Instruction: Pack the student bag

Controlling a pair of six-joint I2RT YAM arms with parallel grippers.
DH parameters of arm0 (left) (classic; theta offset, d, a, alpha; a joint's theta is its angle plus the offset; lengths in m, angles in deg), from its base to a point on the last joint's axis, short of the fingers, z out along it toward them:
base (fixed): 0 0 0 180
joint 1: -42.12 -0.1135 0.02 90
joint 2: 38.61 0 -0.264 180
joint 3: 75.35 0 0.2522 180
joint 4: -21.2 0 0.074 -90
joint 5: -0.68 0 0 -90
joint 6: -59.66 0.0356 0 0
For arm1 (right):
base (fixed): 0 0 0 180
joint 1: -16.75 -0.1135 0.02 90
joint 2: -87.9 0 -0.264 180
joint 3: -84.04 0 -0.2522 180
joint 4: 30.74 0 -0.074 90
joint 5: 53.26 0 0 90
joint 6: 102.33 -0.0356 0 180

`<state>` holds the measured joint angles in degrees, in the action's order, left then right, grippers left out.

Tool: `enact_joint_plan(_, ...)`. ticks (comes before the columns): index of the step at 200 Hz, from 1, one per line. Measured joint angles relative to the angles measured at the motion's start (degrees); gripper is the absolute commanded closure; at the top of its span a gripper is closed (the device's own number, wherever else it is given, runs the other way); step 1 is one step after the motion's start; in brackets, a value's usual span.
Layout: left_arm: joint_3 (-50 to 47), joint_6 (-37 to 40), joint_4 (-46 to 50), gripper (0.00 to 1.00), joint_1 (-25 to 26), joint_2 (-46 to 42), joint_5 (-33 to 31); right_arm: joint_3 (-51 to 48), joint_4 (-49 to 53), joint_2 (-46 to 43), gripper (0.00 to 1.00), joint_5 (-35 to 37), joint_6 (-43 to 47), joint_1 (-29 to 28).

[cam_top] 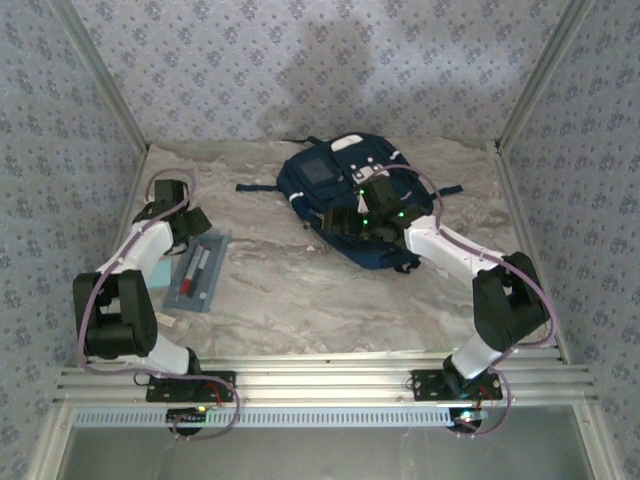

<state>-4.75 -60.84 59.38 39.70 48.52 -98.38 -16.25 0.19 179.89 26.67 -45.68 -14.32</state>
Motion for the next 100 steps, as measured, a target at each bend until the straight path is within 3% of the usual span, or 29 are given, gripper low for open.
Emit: enact_joint_plan(100,-5.77,-2.86,-4.48,0.13,-0.07,6.93,7.06,0.07,-0.17,1.97,0.00,-1.18,-0.02,-3.21)
